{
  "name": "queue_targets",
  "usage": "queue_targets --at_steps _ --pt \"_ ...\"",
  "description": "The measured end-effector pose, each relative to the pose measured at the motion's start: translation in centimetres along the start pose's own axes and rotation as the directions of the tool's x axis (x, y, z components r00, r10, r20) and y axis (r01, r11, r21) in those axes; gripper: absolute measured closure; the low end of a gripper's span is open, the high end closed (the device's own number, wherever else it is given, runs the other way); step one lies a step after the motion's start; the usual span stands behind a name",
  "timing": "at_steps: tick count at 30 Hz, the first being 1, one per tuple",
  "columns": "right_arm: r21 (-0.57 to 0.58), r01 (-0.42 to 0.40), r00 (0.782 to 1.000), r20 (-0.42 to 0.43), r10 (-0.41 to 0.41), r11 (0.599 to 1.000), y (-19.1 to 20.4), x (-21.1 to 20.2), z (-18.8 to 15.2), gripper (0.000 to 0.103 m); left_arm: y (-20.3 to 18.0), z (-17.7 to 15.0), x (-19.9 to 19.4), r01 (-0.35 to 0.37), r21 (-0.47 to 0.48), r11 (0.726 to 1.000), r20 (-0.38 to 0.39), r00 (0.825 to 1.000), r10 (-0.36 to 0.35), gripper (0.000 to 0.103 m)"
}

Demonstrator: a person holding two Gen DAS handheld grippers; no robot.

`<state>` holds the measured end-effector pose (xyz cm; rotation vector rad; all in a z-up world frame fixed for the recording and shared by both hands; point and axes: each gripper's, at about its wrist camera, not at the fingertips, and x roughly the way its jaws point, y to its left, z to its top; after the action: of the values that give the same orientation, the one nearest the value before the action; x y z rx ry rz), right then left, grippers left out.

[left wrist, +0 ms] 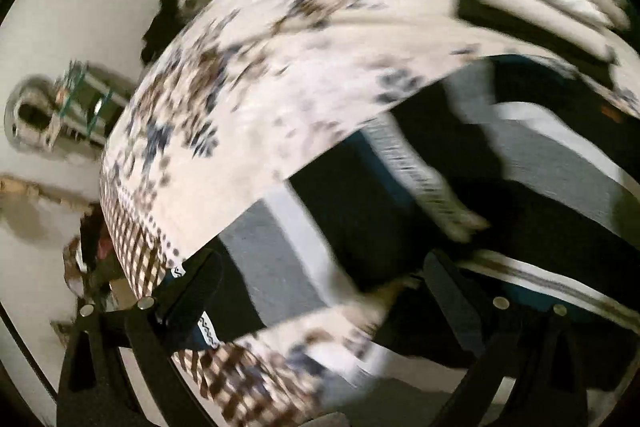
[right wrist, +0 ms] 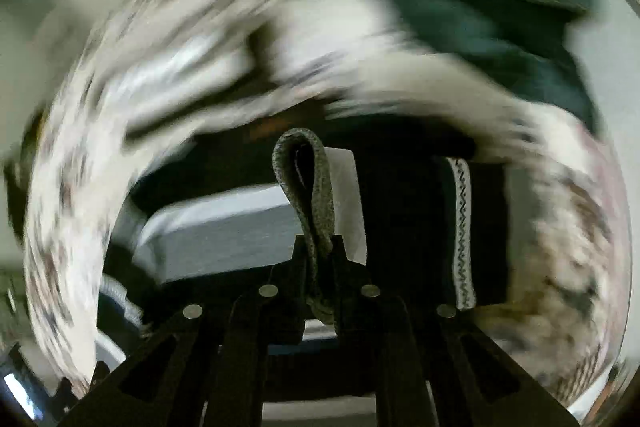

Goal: Fold small clothes

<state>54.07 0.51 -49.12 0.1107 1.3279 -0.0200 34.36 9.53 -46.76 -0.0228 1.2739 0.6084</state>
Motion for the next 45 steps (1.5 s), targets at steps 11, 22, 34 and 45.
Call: queue_targets --at_steps 11,22,34,45 --pt "-0.118 -0.094 0.98 -0.184 0.071 0.989 14.0 12.3 -2.6 0.074 8.3 -0.9 8.5 0.075 -0.208 0.975 -0.055 0.995 -0.088 0.0" --pt "-0.022 -0.078 0.98 -0.185 0.073 0.997 -3.3 7.5 -9.9 0.027 19.4 -13.1 9.9 0.11 -0.676 0.728 -0.203 0.923 -0.327 0.0" --pt "-0.017 -0.11 0.972 -0.209 0.104 0.994 -11.5 12.7 -10.8 0.027 22.0 -16.9 13.9 0.034 -0.971 0.236 -0.045 0.947 -0.318 0.069" --pt "-0.011 -0.154 0.976 -0.161 0.15 0.988 -20.5 11.7 -6.5 0.027 15.2 -6.0 -2.7 0.105 -0.703 0.703 0.194 0.98 0.048 0.099"
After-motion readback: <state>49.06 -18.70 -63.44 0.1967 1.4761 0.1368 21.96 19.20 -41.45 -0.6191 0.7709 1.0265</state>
